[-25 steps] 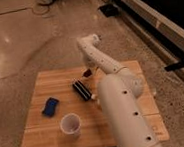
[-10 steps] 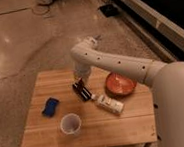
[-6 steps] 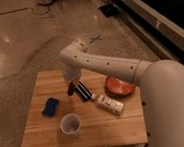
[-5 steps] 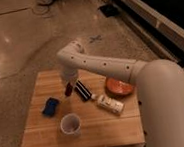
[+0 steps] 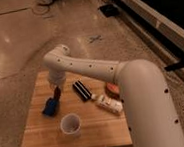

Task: Place the pepper on the white sponge

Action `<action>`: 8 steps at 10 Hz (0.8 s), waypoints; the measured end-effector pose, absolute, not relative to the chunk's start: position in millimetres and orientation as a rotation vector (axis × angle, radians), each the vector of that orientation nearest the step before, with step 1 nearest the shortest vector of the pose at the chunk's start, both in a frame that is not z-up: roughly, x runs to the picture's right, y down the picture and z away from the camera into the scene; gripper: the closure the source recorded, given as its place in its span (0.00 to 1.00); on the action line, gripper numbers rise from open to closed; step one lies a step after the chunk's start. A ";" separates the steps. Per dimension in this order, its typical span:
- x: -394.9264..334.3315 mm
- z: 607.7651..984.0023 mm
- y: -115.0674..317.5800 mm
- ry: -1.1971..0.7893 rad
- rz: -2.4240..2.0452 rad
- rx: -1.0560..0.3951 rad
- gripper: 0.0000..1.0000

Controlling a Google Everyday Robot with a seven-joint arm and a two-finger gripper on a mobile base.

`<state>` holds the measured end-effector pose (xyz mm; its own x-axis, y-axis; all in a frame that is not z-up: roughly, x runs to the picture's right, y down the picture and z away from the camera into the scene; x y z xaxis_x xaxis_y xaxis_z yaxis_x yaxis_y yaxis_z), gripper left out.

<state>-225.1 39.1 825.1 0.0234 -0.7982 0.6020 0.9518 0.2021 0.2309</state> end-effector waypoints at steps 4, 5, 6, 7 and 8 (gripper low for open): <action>-263.7 827.9 64.7 -0.759 -1.462 -0.268 1.00; -268.2 828.5 69.9 -0.764 -1.472 -0.269 1.00; -271.4 829.8 74.7 -0.767 -1.477 -0.271 1.00; -274.2 833.3 81.5 -0.771 -1.477 -0.275 1.00; -278.1 835.9 86.3 -0.774 -1.471 -0.275 1.00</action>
<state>-278.1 86.3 835.9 -0.0840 -0.7836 0.6155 0.9509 0.1215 0.2845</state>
